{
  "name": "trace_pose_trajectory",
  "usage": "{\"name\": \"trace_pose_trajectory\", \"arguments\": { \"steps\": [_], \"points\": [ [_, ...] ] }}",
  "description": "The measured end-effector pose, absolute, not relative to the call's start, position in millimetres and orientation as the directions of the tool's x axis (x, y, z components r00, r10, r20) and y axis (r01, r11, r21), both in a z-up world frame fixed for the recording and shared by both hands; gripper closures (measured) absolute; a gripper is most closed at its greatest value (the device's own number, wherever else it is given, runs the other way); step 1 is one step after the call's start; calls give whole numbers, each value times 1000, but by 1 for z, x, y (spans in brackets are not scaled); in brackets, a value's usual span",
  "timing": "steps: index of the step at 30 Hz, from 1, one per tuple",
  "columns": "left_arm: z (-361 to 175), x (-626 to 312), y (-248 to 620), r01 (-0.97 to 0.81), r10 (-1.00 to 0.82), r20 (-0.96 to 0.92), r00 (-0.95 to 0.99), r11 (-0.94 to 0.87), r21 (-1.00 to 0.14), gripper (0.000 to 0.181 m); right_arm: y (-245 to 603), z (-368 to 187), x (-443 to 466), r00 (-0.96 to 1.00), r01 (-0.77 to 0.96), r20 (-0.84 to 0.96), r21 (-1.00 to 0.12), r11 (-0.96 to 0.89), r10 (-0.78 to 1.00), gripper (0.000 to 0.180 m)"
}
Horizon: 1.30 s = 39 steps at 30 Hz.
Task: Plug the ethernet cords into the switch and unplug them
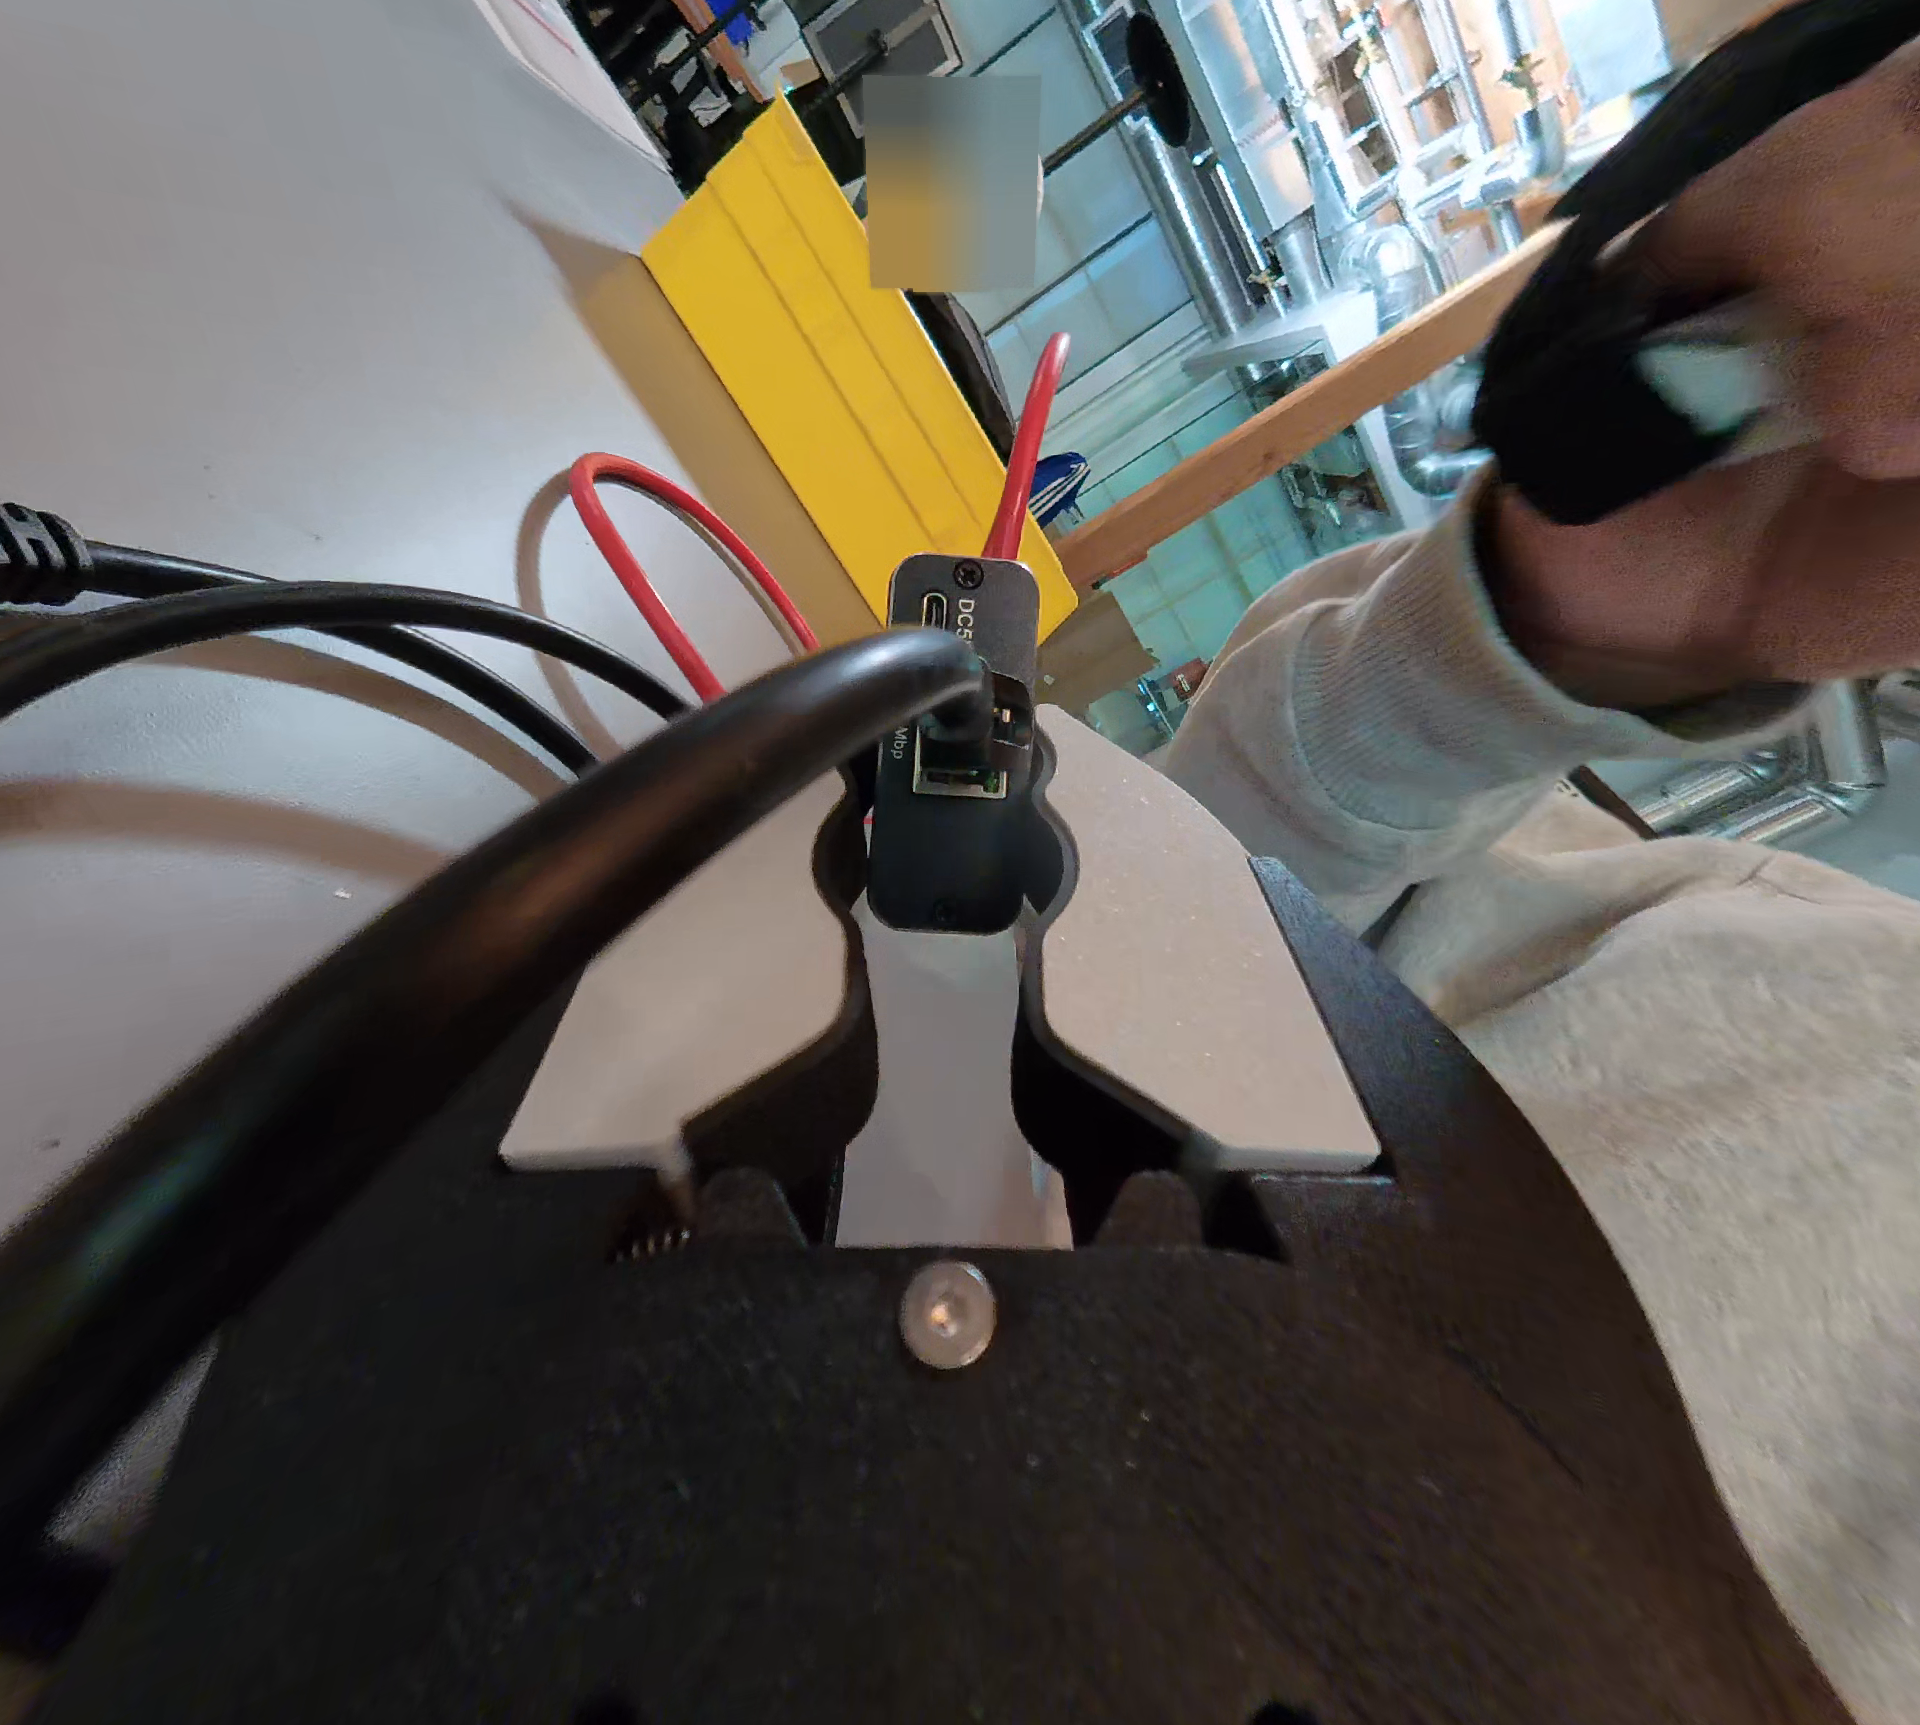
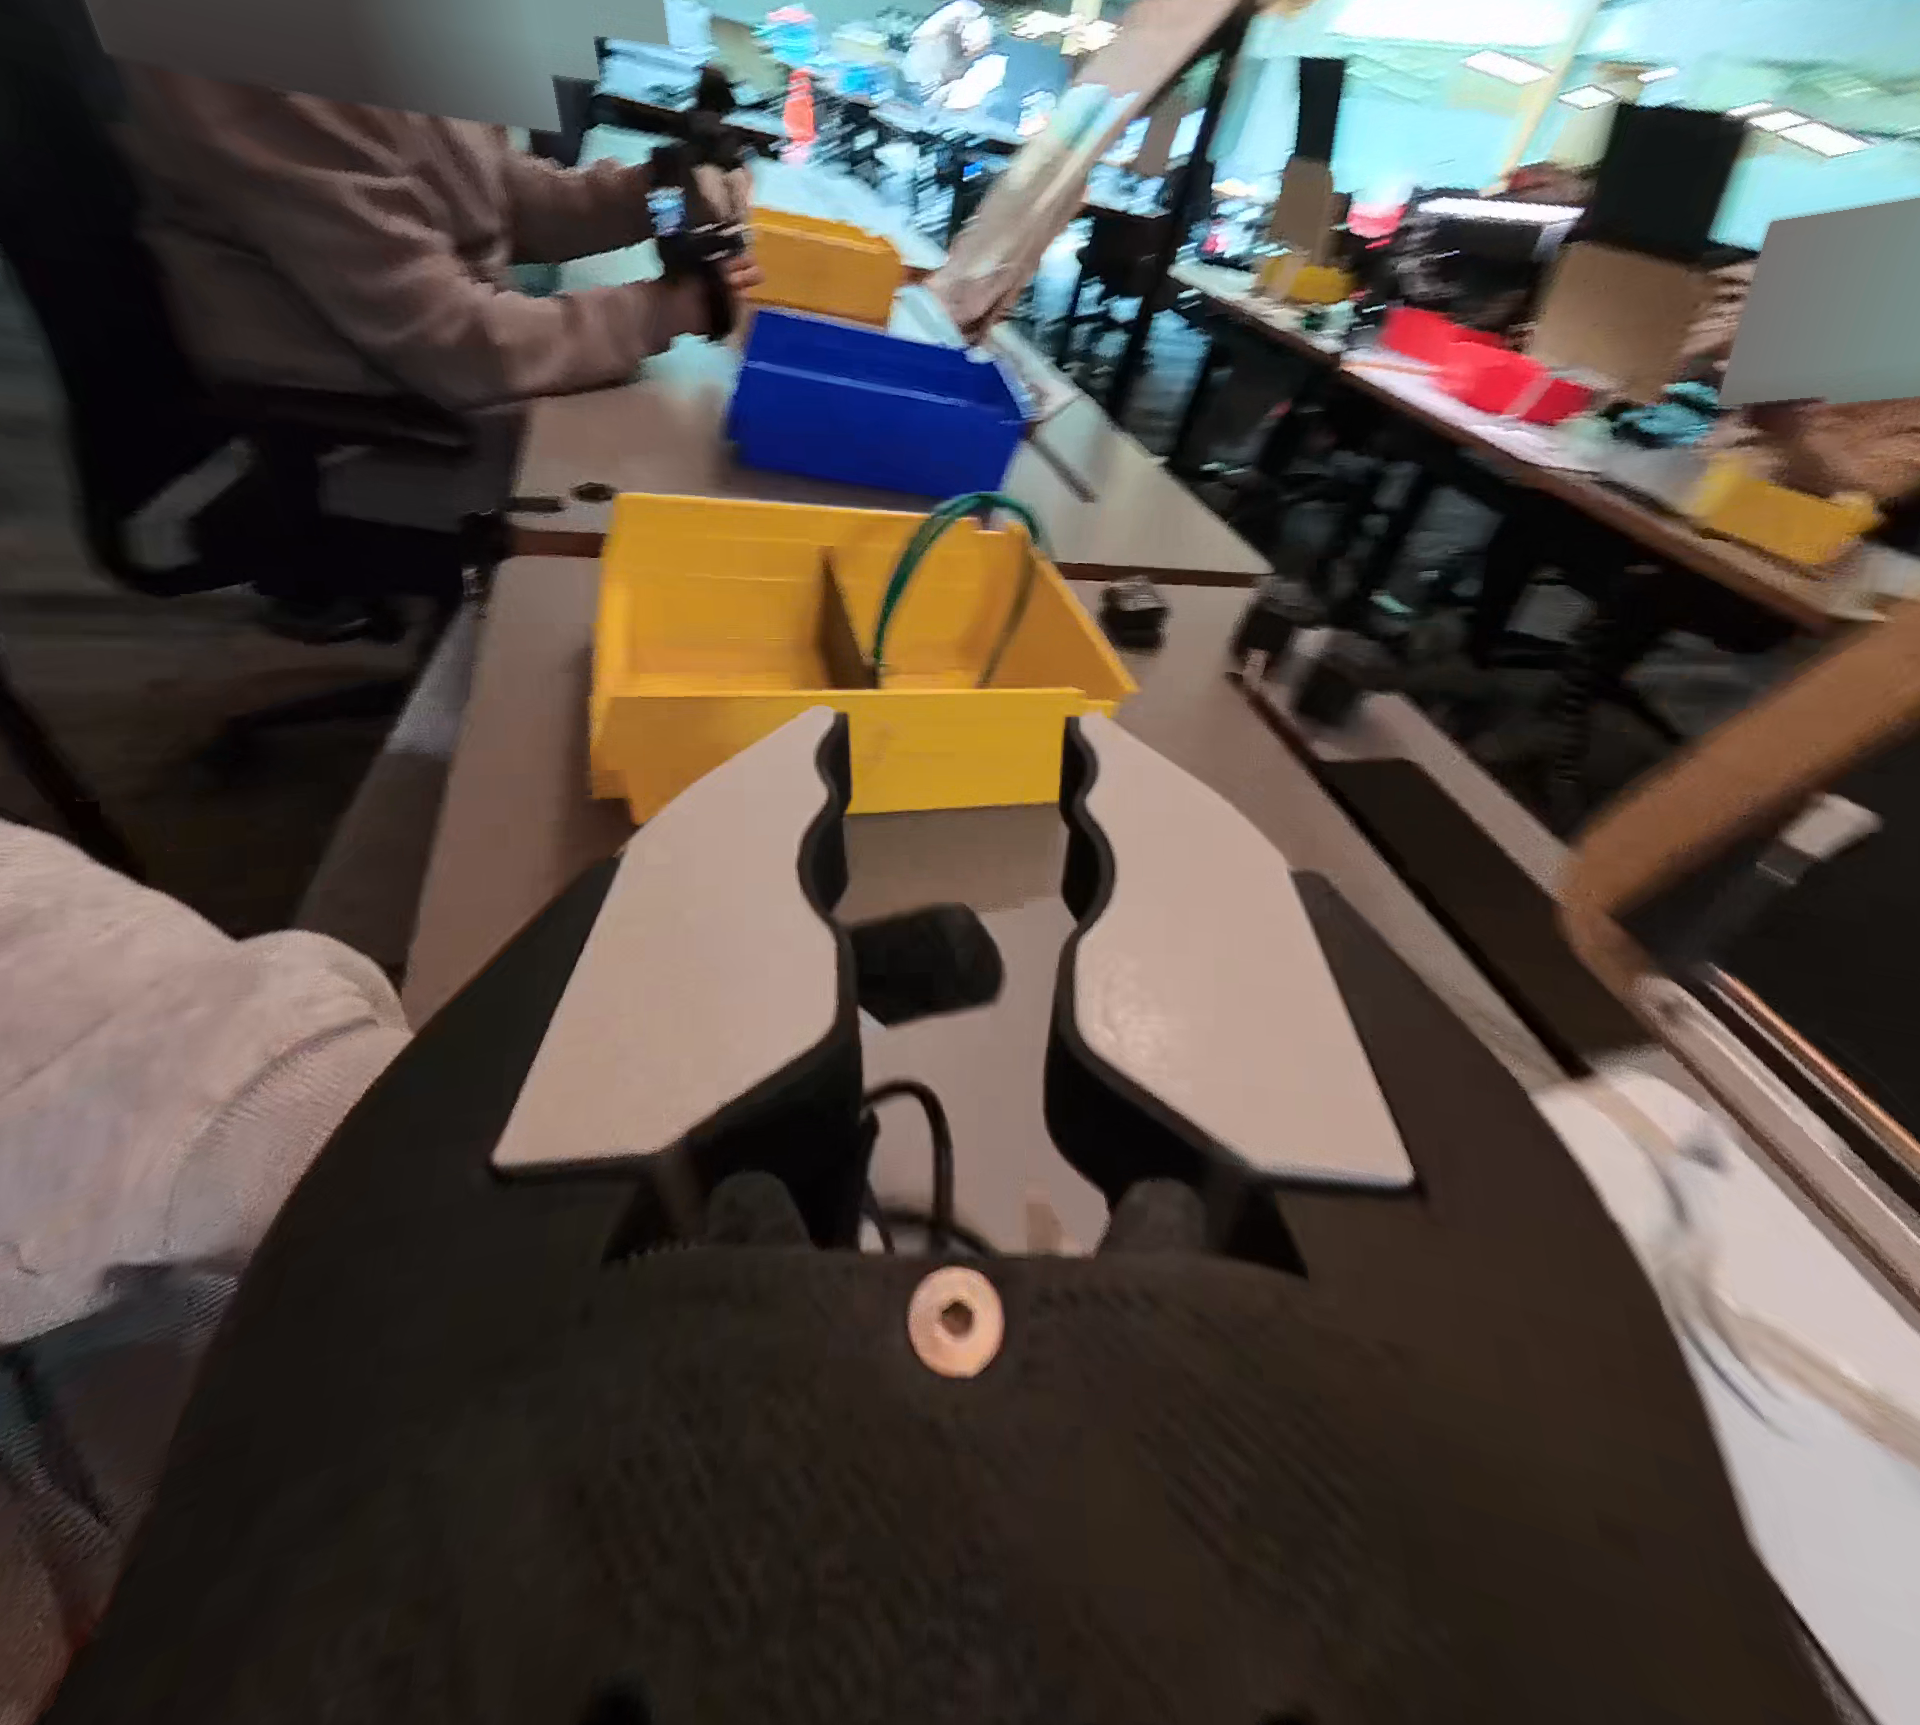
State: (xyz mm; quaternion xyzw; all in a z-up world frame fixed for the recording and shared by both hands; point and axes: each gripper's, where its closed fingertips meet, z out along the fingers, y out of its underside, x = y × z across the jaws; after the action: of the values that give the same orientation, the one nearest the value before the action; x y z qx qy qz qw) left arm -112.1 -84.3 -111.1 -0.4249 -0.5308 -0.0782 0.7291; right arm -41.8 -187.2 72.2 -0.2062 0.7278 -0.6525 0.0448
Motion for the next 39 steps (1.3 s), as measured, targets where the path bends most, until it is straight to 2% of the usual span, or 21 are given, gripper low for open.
{"name": "trace_pose_trajectory", "arguments": {
  "steps": [4, 7, 13, 17, 18, 20, 25, 31, 35, 39],
  "points": [
    [-112, -114, -85, 569, 338, 839, 427, 620, -540, 156, -263, 50, 9, -835, -329, 216, -933, 145, -506, 139],
    [-113, -117, -87, 564, 353, 834, 424, 618, -548, 156, -318, 34, 38, -801, -334, 148, -915, 228, -580, 134],
    [-114, -117, -88, 563, 359, 833, 421, 617, -550, 156, -432, -9, 66, -817, -337, 29, -834, 437, -576, 126],
    [-113, -117, -88, 566, 353, 835, 423, 617, -547, 156, -486, -55, 54, -846, -378, 21, -728, 572, -533, 138],
    [-113, -116, -88, 566, 350, 835, 424, 618, -546, 156, -490, -56, 58, -841, -345, -39, -729, 591, -539, 152],
    [-113, -116, -89, 567, 342, 839, 424, 622, -540, 156, -495, -38, 62, -833, -237, -146, -778, 582, -534, 158],
    [-113, -116, -89, 571, 335, 843, 422, 623, -534, 156, -474, 53, 50, -755, -32, -245, -913, 406, -609, 166],
    [-114, -117, -89, 570, 342, 842, 417, 623, -535, 156, -390, 140, 9, -647, 153, -303, -951, 270, -700, 167],
    [-114, -117, -91, 565, 340, 845, 414, 631, -531, 156, -308, 165, -25, -604, 238, -325, -945, 225, -728, 168],
    [-114, -117, -92, 564, 336, 849, 409, 638, -524, 156, -214, 155, -55, -591, 247, -345, -938, 244, -729, 168]
  ]
}}
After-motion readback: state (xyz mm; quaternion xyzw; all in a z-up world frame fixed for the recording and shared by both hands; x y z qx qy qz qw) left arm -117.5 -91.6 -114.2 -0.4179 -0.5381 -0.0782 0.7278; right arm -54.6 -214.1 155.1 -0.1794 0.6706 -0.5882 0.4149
